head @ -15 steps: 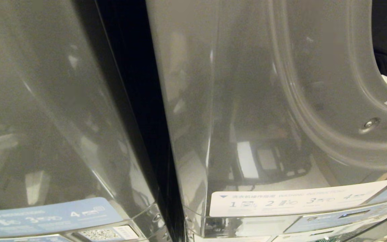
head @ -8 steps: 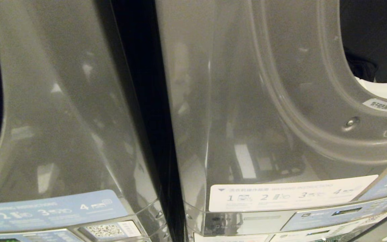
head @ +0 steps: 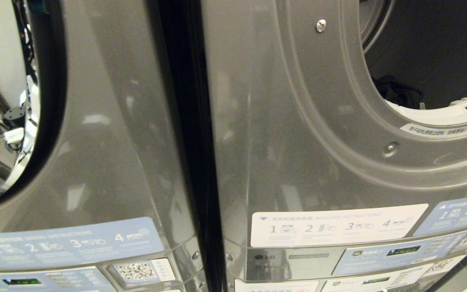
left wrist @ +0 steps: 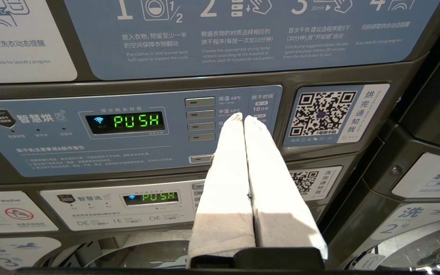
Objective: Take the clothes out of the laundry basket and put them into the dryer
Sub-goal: Close the dryer
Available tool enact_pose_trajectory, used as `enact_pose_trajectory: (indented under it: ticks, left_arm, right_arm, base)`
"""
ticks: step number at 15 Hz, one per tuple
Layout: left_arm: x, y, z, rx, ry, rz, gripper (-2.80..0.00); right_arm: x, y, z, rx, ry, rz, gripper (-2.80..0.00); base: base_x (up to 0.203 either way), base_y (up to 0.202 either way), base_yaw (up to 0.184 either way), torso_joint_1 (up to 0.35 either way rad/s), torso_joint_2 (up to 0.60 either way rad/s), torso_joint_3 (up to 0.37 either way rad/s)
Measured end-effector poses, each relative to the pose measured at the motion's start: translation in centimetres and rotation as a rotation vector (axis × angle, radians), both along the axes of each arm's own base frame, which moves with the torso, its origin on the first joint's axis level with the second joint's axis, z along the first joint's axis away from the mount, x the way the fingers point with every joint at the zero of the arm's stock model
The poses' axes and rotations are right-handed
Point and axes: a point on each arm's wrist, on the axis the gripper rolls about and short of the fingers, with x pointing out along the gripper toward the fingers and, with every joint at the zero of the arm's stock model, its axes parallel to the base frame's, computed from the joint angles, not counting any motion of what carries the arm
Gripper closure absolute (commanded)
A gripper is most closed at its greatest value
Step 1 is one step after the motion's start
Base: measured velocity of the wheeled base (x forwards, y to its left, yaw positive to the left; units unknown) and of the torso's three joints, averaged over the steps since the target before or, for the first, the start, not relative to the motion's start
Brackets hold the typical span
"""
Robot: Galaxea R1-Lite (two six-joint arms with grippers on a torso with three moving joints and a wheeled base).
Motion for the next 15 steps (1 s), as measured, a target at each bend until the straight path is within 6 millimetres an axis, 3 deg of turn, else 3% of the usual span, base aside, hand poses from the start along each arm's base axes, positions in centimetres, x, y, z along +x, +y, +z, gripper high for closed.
enact_pose_trajectory:
  ticks: [9, 15]
  left_arm:
    - [0.01, 0.0, -0.03, -0.004, 0.001, 0.001, 0.0]
    - [0.01, 0.0, -0.03, -0.004, 0.001, 0.001, 0.0]
  right_arm:
    - [0.0, 0.0, 0.0, 0.0, 0.001, 0.0, 0.0]
    - [0.0, 0.0, 0.0, 0.0, 0.0, 0.0, 0.0]
  base:
    - [-0.007, 0.0, 0.001, 0.002, 0.0, 0.0]
    - [-0.187, 0.0, 0.001, -0.004, 0.0, 0.008]
